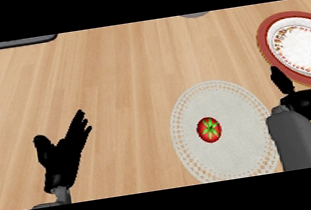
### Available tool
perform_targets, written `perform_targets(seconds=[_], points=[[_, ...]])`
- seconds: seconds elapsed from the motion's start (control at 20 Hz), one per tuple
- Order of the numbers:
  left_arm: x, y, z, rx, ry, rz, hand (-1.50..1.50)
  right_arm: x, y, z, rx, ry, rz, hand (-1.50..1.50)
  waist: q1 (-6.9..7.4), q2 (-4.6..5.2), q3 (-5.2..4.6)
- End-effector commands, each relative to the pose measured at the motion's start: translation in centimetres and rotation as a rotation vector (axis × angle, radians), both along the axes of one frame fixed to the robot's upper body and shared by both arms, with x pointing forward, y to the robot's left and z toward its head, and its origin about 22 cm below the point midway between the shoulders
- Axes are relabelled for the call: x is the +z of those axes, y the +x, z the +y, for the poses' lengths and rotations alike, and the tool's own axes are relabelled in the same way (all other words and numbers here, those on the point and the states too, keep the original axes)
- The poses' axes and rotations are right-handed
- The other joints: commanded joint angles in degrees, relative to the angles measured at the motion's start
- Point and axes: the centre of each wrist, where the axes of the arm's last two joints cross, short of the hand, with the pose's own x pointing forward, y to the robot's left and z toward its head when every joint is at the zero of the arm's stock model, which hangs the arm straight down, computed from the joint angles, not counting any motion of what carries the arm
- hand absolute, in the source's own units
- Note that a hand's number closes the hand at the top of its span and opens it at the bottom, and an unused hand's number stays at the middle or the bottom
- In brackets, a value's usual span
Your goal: Pick the lemon from the placemat and place it in the plate
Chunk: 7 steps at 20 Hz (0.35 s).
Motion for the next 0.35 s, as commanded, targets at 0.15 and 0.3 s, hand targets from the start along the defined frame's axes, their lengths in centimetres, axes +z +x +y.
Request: perform_targets(seconds=[0.15,0.3], points=[[0.2,0.1,1.2,-0.008,0.005,0.035,0.00,-1.8,-0.5,2.0,0.004,0.027,0.013,-1.50,0.21,0.18,-0.18],[-1.0,-0.4,0.2,0.011,0.009,0.032,0.00,-2.8,-2.4,2.6,0.021,0.041,0.004,-1.50,0.31,0.15,-0.16]])
